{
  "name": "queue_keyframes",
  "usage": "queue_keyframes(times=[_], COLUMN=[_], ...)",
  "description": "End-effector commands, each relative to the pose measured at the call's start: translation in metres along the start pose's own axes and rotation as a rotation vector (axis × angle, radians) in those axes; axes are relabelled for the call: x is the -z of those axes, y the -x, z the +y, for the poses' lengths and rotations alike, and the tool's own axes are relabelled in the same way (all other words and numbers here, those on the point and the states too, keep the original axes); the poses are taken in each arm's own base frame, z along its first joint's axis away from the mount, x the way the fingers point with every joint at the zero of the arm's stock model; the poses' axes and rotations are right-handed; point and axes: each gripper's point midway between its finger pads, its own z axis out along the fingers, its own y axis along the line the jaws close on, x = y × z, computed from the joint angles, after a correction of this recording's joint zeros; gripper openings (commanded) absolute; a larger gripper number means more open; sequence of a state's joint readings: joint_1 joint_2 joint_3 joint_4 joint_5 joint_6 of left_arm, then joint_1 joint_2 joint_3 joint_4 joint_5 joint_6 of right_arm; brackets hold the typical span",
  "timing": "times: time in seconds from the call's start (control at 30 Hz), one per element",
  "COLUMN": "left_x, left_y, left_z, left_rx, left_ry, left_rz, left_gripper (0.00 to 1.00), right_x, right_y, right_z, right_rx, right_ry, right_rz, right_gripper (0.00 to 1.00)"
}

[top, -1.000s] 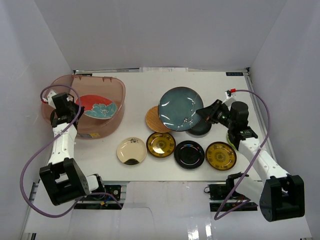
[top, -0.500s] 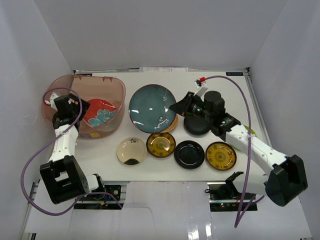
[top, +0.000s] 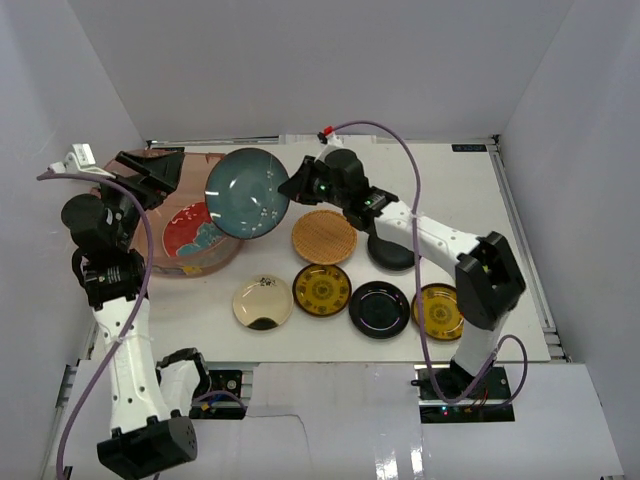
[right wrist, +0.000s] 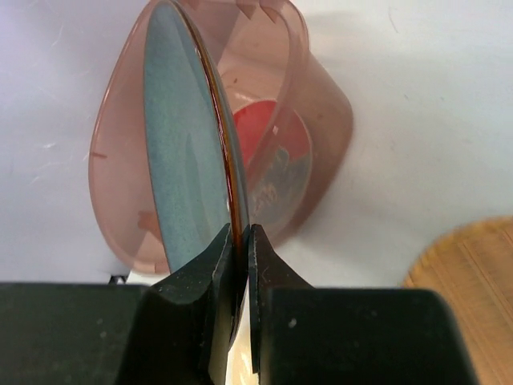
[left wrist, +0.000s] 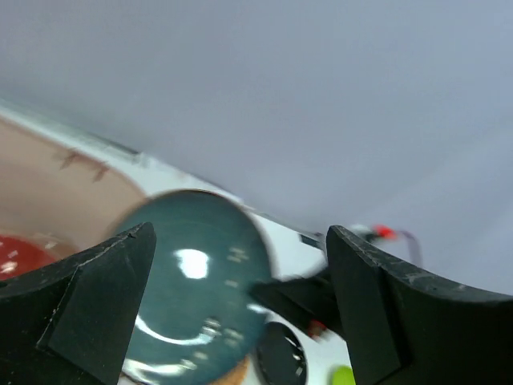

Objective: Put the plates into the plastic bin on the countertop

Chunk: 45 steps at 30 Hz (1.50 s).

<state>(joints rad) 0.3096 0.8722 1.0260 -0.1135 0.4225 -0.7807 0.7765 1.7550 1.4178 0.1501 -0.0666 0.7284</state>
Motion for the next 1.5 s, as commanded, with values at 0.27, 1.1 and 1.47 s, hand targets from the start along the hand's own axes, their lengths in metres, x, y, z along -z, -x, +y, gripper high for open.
queue_keyframes(times=[0.27,1.1,1.47], left_x=[0.048,0.038,0.04], left_y=[-0.025,-0.04,-0.077], left_z=[-0.119,-0.105,-0.074], left_rx=[-0.072,-0.05,-0.018], left_ry=[-0.465,-0.436,-0.396], left_rz=[0.244,0.284,0.363], left_gripper=[0.98,0.98,0.98], right_x=[-0.122,-0.133,-0.077], right_y=[0.052,-0.02,0.01], right_z=[0.113,0.057,0.001], right_rx=[-0.012,0.256,0.551], right_ry=[0.255,0.04,-0.284], right_rz=[-0.202,-0.118,-0.067], right_gripper=[0.08,0.54,0.74])
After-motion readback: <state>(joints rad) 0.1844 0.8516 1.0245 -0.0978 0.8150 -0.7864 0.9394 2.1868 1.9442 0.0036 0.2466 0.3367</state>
